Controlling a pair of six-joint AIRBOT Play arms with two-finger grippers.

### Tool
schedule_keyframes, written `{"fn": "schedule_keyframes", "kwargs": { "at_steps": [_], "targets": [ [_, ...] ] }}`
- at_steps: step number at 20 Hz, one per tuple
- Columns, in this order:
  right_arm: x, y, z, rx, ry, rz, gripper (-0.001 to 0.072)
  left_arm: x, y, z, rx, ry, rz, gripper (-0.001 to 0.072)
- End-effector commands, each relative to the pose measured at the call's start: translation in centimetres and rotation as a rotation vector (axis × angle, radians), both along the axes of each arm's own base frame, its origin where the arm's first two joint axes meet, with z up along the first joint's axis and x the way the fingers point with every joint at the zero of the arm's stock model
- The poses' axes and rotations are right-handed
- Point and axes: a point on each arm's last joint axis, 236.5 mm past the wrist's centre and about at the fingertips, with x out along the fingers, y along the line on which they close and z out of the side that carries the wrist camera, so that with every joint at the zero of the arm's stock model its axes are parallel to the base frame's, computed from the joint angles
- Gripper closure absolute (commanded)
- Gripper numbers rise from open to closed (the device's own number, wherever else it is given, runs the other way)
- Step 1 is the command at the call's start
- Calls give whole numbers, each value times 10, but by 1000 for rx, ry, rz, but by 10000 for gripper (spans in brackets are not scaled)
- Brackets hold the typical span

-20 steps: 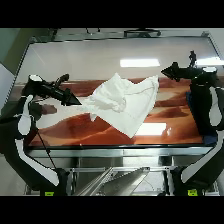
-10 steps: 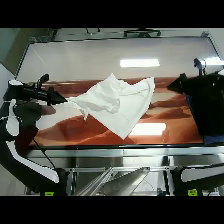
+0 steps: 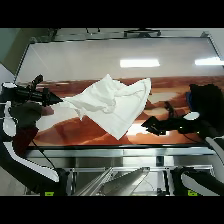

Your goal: Fold the shirts.

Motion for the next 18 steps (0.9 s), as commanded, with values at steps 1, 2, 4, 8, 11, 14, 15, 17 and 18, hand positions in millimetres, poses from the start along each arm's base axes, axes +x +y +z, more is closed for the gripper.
{"fn": "schedule_keyframes", "kwargs": {
  "at_steps": [1,2,4,8,11,14,15,17,18],
  "targets": [
    [-8,43,-29,-27,5,-41,216,-2,0,1,-4,-2,-7,708],
    [-11,52,-36,-25,27,-47,217,-2,0,1,-4,-2,-7,708],
    [-12,73,-44,9,33,-33,219,-2,0,1,-4,-9,-11,708],
    [0,107,-43,84,32,-14,272,-2,0,1,-5,-12,-12,708],
    [3,132,-21,143,-14,68,581,-1,0,2,-10,-14,-11,708],
    [15,144,27,208,-126,129,695,6,-10,25,-91,-72,0,709],
    [26,139,53,220,-199,132,695,12,-16,48,-143,-129,12,710],
    [53,111,128,250,-372,105,695,15,-31,120,-272,-316,10,710],
    [64,90,180,268,-491,85,695,8,-41,175,-378,-445,-1,710]
  ]
}}
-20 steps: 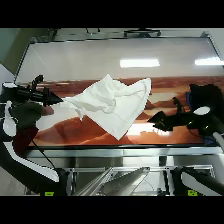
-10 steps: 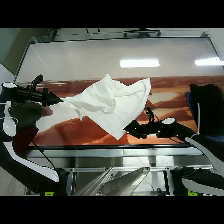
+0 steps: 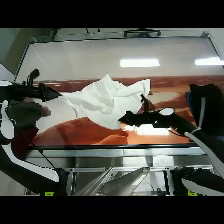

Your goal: Fold the shirts.

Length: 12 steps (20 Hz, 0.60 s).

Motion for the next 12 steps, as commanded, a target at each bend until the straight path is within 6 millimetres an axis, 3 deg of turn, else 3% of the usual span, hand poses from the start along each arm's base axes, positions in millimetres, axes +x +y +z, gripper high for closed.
{"fn": "schedule_keyframes", "kwargs": {
  "at_steps": [1,2,4,6,8,9,11,12],
  "targets": [
    [24,-53,149,75,-336,-53,695,-12,-26,154,-321,-367,-3,710],
    [24,-79,212,90,-492,-88,695,-27,-31,211,-423,-495,4,710],
    [3,-120,322,63,-788,-154,696,-85,-39,325,-629,-777,-17,710],
    [-27,-147,402,-10,-1018,-216,696,-155,-48,407,-748,-1064,-24,710],
    [-53,-158,446,-79,-1126,-244,696,-213,-70,456,-715,-1289,11,709],
    [-64,-158,457,-108,-1156,-238,696,-232,-85,469,-647,-1371,49,707],
    [-75,-153,465,-126,-1181,-216,696,-252,-111,485,-452,-1488,171,686],
    [-77,-151,461,-126,-1169,-202,696,-247,-117,486,-315,-1533,264,686]
  ]
}}
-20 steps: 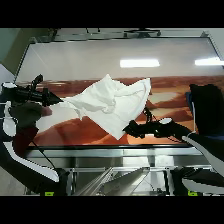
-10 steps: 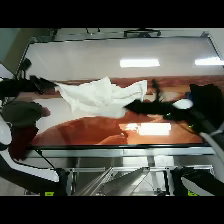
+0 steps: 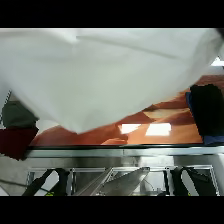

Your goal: Fold the shirts.

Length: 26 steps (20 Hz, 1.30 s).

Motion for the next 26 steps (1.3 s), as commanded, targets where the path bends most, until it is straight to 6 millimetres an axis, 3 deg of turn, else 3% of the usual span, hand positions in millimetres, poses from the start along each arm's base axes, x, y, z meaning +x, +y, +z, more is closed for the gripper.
{"fn": "schedule_keyframes", "kwargs": {
  "at_steps": [1,3,5,6,7,9,11,13,15,17,18,19,20,22,24,26],
  "targets": [
    [-24,3,9,-82,-22,-5,696,-22,-21,34,54,-148,437,685],
    [-3,-4,-10,-107,39,-21,696,8,-7,17,145,-88,647,685],
    [31,-10,-43,-116,139,-21,696,49,0,-15,207,17,638,685],
    [51,-7,-67,-116,203,-7,696,79,-3,-41,244,90,598,685],
    [74,-5,-97,-133,272,-10,696,115,-8,-74,307,157,575,685],
    [128,-9,-170,-217,399,-87,696,203,-20,-158,465,289,569,685],
    [183,-29,-254,-266,561,-217,696,283,-26,-243,585,410,563,685],
    [227,-43,-329,-254,691,-278,696,338,-26,-319,626,547,505,685],
    [259,-53,-400,-233,800,-323,696,372,-14,-392,657,673,443,691],
    [282,-61,-458,-192,875,-372,686,381,0,-433,667,768,385,671],
    [291,-64,-474,-164,895,-394,583,385,11,-442,666,790,379,408],
    [299,-68,-483,-148,899,-401,381,387,25,-444,663,804,379,169],
    [305,-72,-484,-143,892,-401,291,386,41,-442,648,834,388,6],
    [304,-83,-472,-139,891,-389,290,367,77,-436,649,888,390,-9],
    [283,-94,-453,-177,898,-305,300,332,112,-436,677,1005,359,7],
    [246,-101,-440,-222,950,-190,518,284,139,-448,742,1176,320,8]
  ]
}}
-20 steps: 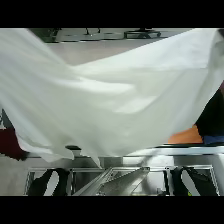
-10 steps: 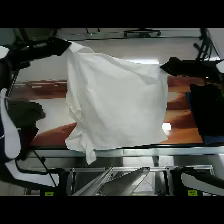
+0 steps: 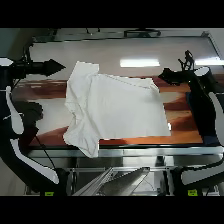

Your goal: Fold the shirts.

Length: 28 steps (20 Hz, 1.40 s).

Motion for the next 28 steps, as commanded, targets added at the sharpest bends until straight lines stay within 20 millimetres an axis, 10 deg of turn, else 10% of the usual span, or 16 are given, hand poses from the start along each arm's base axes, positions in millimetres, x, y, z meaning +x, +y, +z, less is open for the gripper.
{"fn": "schedule_keyframes", "kwargs": {
  "at_steps": [1,8,9,11,12,15,18,28],
  "targets": [
    [-56,-11,11,25,117,171,516,-84,42,-20,4,319,-15,8],
    [-188,-58,-23,-78,399,215,516,-258,0,-73,-44,687,-57,9],
    [-204,-69,-31,-89,430,186,506,-264,-5,-83,-38,667,-26,8],
    [-233,-83,-50,-62,502,131,70,-275,-11,-97,-18,630,8,8],
    [-246,-87,-60,-23,545,107,40,-279,-13,-102,-12,625,26,8],
    [-267,-83,-84,42,622,110,287,-280,-13,-102,2,599,35,8],
    [-270,-64,-99,109,624,138,169,-282,-15,-101,-4,606,24,8],
    [-276,12,-119,242,639,286,237,-294,-21,-108,66,603,-69,9]
  ]
}}
